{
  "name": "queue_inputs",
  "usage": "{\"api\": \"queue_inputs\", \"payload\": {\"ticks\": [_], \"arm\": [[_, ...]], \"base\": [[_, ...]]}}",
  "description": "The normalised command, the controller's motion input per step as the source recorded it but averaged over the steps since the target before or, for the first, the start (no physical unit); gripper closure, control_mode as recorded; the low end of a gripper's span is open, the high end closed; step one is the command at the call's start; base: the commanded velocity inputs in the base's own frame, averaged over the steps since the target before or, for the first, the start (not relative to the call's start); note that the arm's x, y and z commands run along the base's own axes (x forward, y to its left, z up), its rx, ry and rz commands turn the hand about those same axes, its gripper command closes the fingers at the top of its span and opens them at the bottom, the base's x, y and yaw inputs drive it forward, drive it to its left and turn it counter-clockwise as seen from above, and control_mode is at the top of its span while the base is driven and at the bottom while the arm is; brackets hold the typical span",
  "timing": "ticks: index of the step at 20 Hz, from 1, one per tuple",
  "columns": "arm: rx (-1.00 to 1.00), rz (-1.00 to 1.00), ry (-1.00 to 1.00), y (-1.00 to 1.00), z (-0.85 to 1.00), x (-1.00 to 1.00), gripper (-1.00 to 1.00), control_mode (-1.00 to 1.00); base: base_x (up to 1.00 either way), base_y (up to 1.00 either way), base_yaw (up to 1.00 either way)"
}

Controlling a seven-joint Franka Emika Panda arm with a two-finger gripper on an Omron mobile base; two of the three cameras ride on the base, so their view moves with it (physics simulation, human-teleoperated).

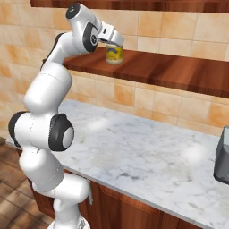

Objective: Move the mayonnaise and syrup bottle from the cabinet to the dining counter.

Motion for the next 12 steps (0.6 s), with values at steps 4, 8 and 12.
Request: {"api": "queue_inputs", "payload": {"ticks": [4, 8, 12], "arm": [[0.00, 0.00, 0.00, -0.08, -0.03, 0.36, -1.00, -1.00], [0.00, 0.00, 0.00, -0.10, 0.00, 0.38, -1.00, -1.00], [0.00, 0.00, 0.00, -0.03, 0.00, 0.27, -1.00, -1.00]], "base": [[0.00, 0.00, 0.00], [0.00, 0.00, 0.00], [0.00, 0.00, 0.00]]}}
